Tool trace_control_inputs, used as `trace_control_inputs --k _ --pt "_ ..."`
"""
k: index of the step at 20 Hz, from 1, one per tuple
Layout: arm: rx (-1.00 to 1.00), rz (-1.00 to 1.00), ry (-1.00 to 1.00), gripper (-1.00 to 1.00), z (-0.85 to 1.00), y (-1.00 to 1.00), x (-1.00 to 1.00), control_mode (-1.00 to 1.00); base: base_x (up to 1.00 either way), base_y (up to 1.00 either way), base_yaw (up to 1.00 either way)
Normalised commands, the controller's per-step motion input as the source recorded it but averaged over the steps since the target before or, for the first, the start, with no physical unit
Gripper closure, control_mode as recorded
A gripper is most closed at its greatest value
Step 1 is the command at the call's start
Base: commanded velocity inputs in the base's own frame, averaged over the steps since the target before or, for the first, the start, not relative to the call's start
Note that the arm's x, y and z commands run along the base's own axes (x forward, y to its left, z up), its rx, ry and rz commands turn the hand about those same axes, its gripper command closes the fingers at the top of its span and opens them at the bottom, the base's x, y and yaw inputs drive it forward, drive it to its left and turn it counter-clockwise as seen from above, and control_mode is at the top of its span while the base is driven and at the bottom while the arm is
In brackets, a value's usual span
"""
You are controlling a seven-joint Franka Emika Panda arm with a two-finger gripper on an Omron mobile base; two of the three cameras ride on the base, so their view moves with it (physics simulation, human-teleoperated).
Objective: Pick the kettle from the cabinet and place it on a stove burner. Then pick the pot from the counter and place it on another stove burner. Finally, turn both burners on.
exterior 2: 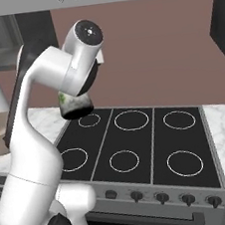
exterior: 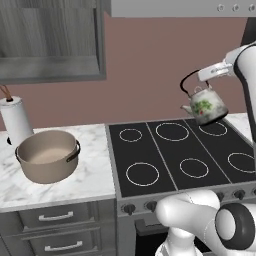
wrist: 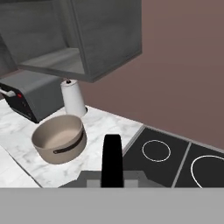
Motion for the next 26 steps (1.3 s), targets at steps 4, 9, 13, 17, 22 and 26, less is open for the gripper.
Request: trace_control_inputs --k 4,9,13,17,22,26 --pt "0.00 0.01 -0.03 1.00 -0.12 0.10 0.00 -1.00 0.00 0.00 0.00" --pt "0.00 0.00 -0.04 1.00 -0.15 0.26 0.10 -1.00 0.00 0.00 0.00" --pt "0.00 0.00 -0.02 1.00 -0.13 0.27 0.16 -1.00 0.00 0.00 0.00" --pt "0.00 0.02 0.00 1.00 -0.09 0.10 0.06 -1.00 0.00 0.00 0.00" --pt "0.00 0.04 0.00 1.00 -0.09 0.11 0.09 -1.00 0.00 0.00 0.00" --pt "0.00 0.00 0.00 1.00 -0.15 0.25 0.26 -1.00 0.00 0.00 0.00"
